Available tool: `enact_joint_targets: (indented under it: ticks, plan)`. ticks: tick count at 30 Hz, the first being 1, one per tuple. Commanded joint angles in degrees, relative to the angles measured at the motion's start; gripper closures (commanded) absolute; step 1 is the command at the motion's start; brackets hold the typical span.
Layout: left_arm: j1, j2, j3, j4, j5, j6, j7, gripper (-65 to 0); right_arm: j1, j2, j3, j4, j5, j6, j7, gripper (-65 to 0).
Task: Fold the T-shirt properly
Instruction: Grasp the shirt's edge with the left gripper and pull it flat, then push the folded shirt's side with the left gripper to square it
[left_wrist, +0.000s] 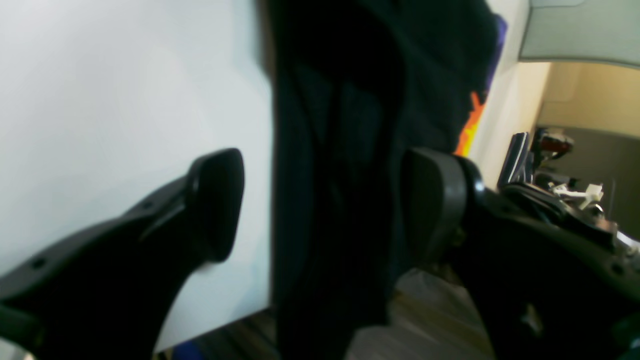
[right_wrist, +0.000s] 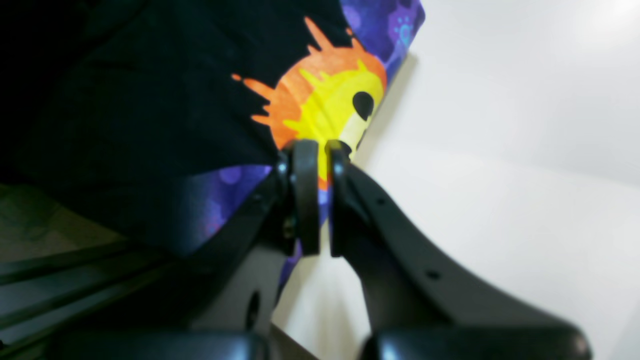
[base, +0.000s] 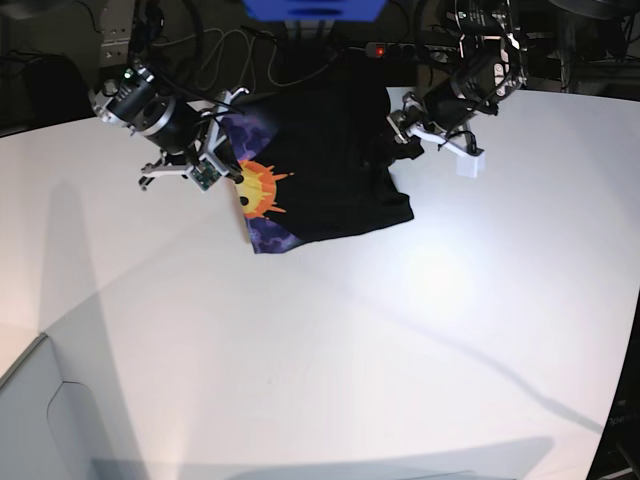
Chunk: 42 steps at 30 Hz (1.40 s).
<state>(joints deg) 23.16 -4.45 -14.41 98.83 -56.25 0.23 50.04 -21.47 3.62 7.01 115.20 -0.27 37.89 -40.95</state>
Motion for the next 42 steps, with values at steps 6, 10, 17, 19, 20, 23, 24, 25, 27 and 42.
enact_joint_targets:
  ticks: [6,10,17,19,20,23,24,25,27,42]
  plan:
    - [-0.34,1.24,2.15,0.38,6.18,-0.10,-0.42,-47.1,0.16,0.12,0.07,1.24,0.58,0.66,1.17,-0.6]
    - [-1.49,2.03,4.52,0.29,9.44,-0.36,-0.42,-46.8,0.16,0.12,0.07,1.24,0.58,0.66,1.17,-0.7]
    - [-1.58,1.50,7.69,0.12,9.70,-0.63,-0.42,-30.3,0.16,1.44,0.16,1.24,0.58,0.66,1.17,-0.7]
    - [-2.10,1.50,7.34,-0.85,9.26,-0.63,-0.42,-17.8,0.16,1.70,0.16,1.24,0.58,0.66,1.17,-0.7]
    - [-2.54,1.50,7.34,-1.38,9.26,-0.63,-0.42,-13.7,0.24,1.70,0.16,1.24,0.58,0.66,1.17,-0.7]
    - [-2.72,1.50,7.25,-3.57,9.26,-0.63,-0.42,-11.5,0.42,1.88,0.16,1.24,0.58,0.66,1.17,-0.7]
    - [-2.72,1.50,7.25,-4.10,9.35,-0.63,-0.42,-11.5,0.42,2.23,0.25,1.24,0.58,0.66,1.17,-0.7]
    - [-2.72,1.41,7.25,-4.45,9.52,-0.63,-0.42,-10.5,0.42,2.49,0.25,1.33,0.58,0.66,1.17,-0.7]
    - [-2.72,1.41,7.25,-4.80,9.61,-0.63,-0.42,-3.1,0.51,2.58,0.25,1.33,0.58,0.66,1.17,-0.7]
    - [-20.30,-10.98,19.47,-13.33,9.70,-0.45,2.66,0.0,1.74,2.14,9.13,1.51,0.84,0.66,1.17,-0.7]
